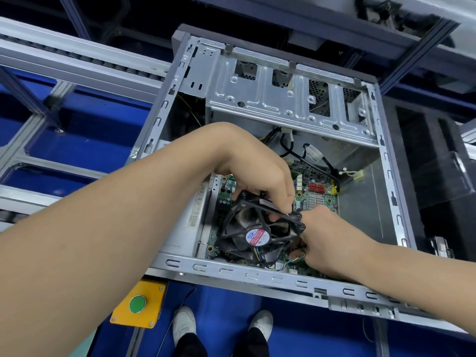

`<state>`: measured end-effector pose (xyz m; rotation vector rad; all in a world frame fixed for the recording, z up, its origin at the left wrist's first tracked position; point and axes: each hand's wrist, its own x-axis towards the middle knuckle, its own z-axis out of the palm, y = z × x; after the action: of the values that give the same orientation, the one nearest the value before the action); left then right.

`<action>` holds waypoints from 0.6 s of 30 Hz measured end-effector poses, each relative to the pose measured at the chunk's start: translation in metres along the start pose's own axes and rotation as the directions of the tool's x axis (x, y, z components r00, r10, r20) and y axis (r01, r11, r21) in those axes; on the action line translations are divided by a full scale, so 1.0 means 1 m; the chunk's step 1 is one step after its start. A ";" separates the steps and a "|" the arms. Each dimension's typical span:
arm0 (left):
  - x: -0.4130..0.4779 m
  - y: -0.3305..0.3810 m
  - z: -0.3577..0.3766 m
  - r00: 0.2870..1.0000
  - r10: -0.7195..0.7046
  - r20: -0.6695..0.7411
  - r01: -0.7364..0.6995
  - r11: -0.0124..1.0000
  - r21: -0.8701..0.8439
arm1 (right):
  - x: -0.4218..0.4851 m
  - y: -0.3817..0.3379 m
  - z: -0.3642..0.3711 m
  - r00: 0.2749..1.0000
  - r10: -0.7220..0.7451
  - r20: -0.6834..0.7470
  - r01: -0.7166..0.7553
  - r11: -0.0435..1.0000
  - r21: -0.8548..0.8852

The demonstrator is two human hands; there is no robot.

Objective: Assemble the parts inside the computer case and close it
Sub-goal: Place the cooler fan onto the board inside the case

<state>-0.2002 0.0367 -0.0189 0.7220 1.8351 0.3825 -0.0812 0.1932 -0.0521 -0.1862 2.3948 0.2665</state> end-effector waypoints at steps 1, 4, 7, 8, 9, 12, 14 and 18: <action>-0.001 -0.002 -0.002 0.994 0.088 0.059 -0.088 0.996 0.011 | -0.001 0.000 -0.001 1.000 0.009 -0.011 -0.009 1.000 0.023; -0.011 -0.005 -0.004 0.912 0.301 0.280 -0.296 0.953 -0.059 | 0.000 0.000 -0.003 1.000 0.004 -0.021 -0.003 0.999 0.051; -0.022 0.003 0.000 0.908 0.316 0.277 -0.325 0.946 -0.012 | -0.002 0.001 -0.007 0.999 0.030 -0.024 -0.028 0.994 0.105; -0.027 0.005 0.004 0.917 0.302 0.259 -0.317 0.948 0.018 | -0.003 0.000 -0.010 0.999 0.036 -0.017 -0.034 0.993 0.116; -0.030 0.008 0.008 0.930 0.276 0.243 -0.294 0.955 0.039 | -0.004 0.000 -0.012 0.999 0.041 -0.009 -0.039 0.992 0.121; -0.043 0.015 0.021 0.956 0.170 0.238 -0.196 0.976 0.093 | -0.004 0.000 -0.014 0.997 0.072 0.008 -0.072 0.983 0.166; -0.052 0.018 0.031 0.959 0.128 0.251 -0.154 0.985 0.084 | -0.005 -0.001 -0.014 0.997 0.072 -0.018 -0.069 0.990 0.123; -0.071 0.018 0.047 0.976 0.135 0.174 -0.140 0.990 0.016 | -0.019 -0.001 -0.020 0.998 0.047 0.040 -0.051 0.993 0.103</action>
<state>-0.1341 0.0015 0.0258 0.8775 1.6355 0.3723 -0.0792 0.1887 -0.0249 -0.0737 2.3713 0.1663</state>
